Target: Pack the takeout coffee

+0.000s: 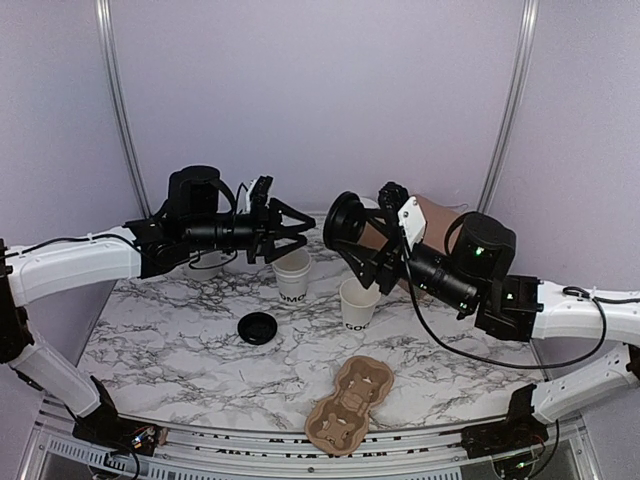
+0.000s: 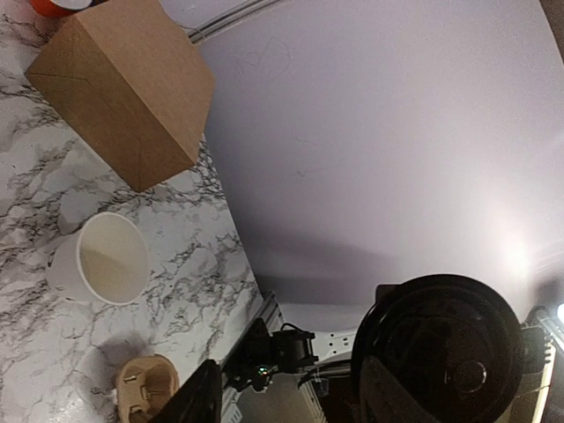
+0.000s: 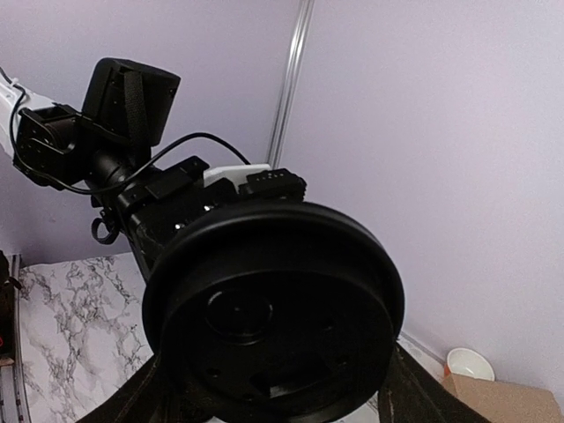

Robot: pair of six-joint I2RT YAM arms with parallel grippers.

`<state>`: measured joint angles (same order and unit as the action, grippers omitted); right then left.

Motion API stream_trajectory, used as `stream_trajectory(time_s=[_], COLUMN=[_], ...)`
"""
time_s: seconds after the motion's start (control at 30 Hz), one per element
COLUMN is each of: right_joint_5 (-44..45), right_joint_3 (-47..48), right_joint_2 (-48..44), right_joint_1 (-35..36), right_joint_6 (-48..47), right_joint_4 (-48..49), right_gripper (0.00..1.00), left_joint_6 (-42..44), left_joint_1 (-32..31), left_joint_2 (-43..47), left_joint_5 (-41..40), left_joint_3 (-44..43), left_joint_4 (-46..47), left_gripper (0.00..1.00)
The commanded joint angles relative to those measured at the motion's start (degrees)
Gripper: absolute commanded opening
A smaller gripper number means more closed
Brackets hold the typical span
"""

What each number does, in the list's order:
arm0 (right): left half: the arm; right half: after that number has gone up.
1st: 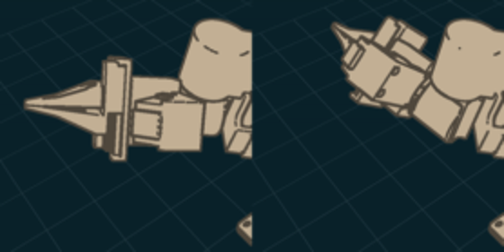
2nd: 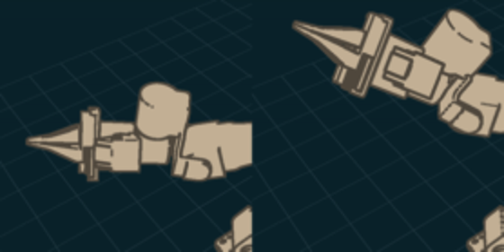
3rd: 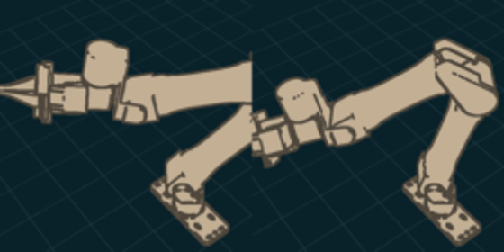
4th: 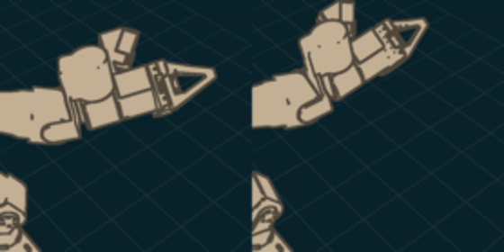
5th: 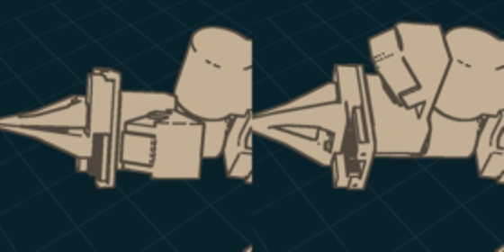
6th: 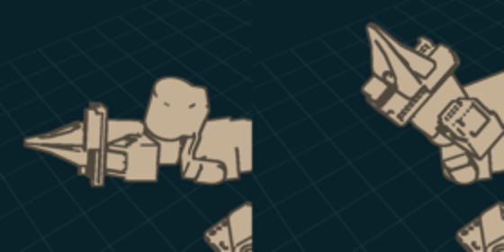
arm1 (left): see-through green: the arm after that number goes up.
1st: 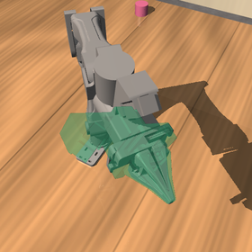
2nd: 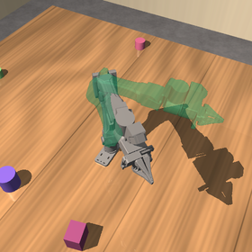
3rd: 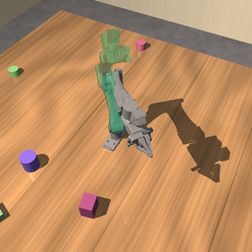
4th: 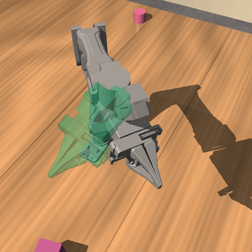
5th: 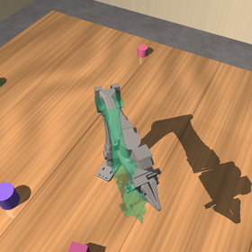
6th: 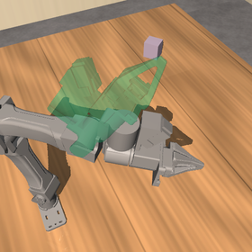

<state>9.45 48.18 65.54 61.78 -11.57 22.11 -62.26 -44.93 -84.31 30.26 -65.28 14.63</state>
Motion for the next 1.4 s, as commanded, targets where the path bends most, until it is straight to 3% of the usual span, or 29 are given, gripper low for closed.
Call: stream_trajectory(time_s=[0.0,0.27,0.5,1.37], right_joint_5=[1.7,-0.5,-6.5,-8.3], right_joint_3=[3.9,8.8,14.8,31.1], right_joint_2=[-1.6,0.9,7.7,25.7], right_joint_1=[-4.3,-11.4,-17.5,-19.7], right_joint_6=[4.6,8.2,9.7,9.3], right_joint_4=[-9.3,-26.6,-38.7,-63.2], right_gripper=[0.67,0.68,0.69,0.67], left_joint_6=[10.9,19.0,21.0,24.6], left_joint_1=[1.7,2.7,2.4,-1.6], left_joint_2=[0.8,-1.6,-2.9,-0.6], left_joint_5=[-9.0,-17.2,-18.0,-21.6], left_joint_3=[-4.7,-8.1,-7.5,-3.6], left_joint_4=[-14.8,-22.9,-23.1,-23.5], left_gripper=[0.55,0.55,0.55,0.54])
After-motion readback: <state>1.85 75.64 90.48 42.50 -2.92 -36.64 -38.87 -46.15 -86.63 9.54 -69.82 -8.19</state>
